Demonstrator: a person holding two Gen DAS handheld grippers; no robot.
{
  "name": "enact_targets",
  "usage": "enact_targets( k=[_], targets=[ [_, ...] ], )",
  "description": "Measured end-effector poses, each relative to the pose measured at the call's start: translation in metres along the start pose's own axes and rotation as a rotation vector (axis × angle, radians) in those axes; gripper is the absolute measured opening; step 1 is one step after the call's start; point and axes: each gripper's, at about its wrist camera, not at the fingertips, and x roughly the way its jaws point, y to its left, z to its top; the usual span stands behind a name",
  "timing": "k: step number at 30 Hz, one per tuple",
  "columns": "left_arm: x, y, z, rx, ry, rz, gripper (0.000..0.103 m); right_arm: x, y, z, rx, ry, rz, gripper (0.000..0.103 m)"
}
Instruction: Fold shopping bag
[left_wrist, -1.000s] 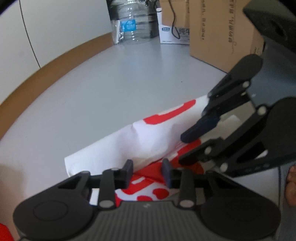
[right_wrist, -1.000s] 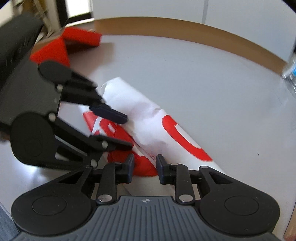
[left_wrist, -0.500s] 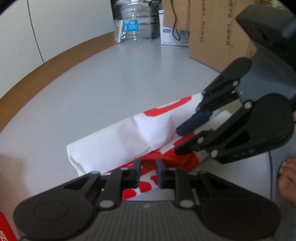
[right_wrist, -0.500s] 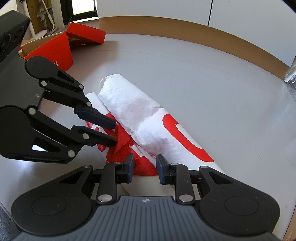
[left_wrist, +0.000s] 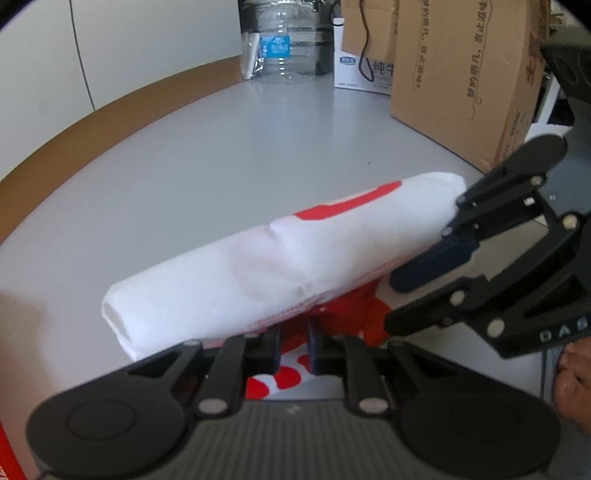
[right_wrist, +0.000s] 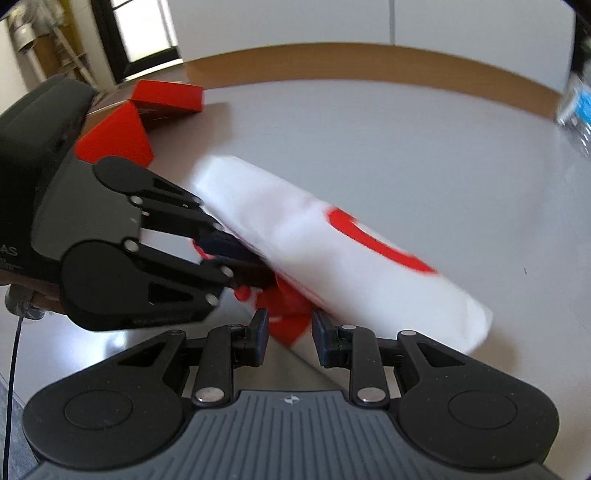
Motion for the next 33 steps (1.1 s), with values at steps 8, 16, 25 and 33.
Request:
enact_targets(
  k=[8,16,25,33],
  targets=[
    [0.004,-0.015,-0.008,-0.025,0.003,-0.007,0.014,-0.004,-0.001,-0.005,-0.027,-0.023,-0.033,0.039],
    [0.008,-0.030,-0.018,-0.051,0.010,-0.025,0.014,0.005,0.000,0.005,-0.162,-0.054,-0.033,0.055],
    [0.015,-0.036,-0.023,-0.152,0.044,-0.082,0.014,0.018,0.022,-0.008,-0.378,0.010,-0.080,0.068],
    [0.014,-0.067,-0.023,0.019,0.083,0.005,0.042,0.029,0.019,0.003,-0.392,0.038,-0.097,0.052]
  ],
)
